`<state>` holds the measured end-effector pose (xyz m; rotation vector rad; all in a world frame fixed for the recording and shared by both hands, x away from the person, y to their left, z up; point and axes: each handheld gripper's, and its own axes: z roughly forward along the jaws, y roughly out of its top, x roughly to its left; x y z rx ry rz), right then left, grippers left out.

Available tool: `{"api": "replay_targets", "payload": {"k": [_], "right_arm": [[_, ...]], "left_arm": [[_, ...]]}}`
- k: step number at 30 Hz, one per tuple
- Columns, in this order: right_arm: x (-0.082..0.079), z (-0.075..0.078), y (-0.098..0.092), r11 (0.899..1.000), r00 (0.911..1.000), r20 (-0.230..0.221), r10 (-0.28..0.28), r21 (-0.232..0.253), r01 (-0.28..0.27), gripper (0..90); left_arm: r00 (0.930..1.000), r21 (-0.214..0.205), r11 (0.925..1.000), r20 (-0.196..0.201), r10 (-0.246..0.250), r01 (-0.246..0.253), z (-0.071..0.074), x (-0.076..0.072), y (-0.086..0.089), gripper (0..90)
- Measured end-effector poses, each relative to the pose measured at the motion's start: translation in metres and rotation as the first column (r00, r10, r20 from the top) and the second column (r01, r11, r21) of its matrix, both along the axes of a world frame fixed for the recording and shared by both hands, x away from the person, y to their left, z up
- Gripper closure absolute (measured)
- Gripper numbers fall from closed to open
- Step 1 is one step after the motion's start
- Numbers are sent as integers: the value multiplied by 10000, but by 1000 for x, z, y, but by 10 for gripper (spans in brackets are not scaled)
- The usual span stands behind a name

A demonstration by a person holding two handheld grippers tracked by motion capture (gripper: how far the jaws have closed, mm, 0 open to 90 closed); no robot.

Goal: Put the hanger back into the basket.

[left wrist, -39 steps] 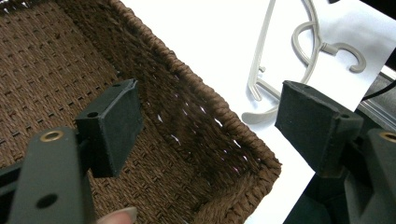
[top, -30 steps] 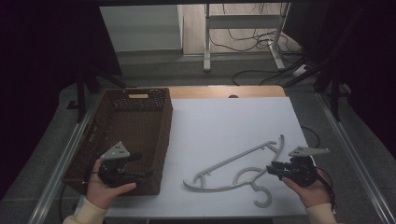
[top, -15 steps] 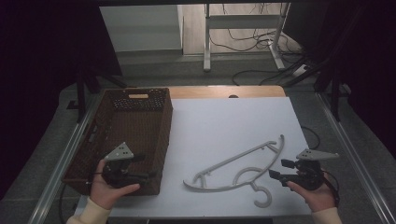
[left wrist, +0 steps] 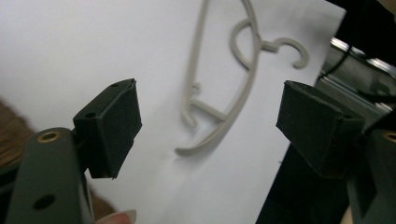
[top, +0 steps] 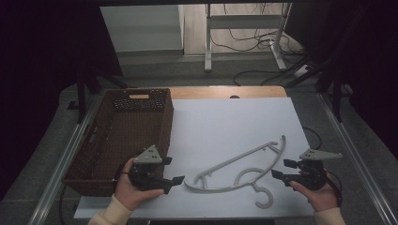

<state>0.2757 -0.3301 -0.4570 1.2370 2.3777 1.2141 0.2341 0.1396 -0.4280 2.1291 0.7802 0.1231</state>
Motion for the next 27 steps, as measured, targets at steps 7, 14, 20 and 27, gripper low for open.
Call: {"api": "replay_targets", "payload": {"k": [7, 14, 20, 27], "right_arm": [[2, 0, 1, 10000, 10000, -40, 9, -65, -9, 267], [1, -2, 0, 9999, 10000, -74, -65, -128, 64, 266], [2, -2, -1, 9998, 9999, -128, -106, -190, 103, 266], [3, -3, -3, 9995, 9997, -141, -217, -234, 214, 266]], "left_arm": [[9979, 271, 9976, -64, -642, 643, 2, 8, -25, 220], [9919, 375, 9912, 53, -1269, 1266, 9, 10, -48, 226], [9812, 534, 9798, -251, -1915, 1926, 1, 21, -70, 230], [9607, 1057, 9556, -695, -2689, 2751, -17, 31, -99, 238]]}}
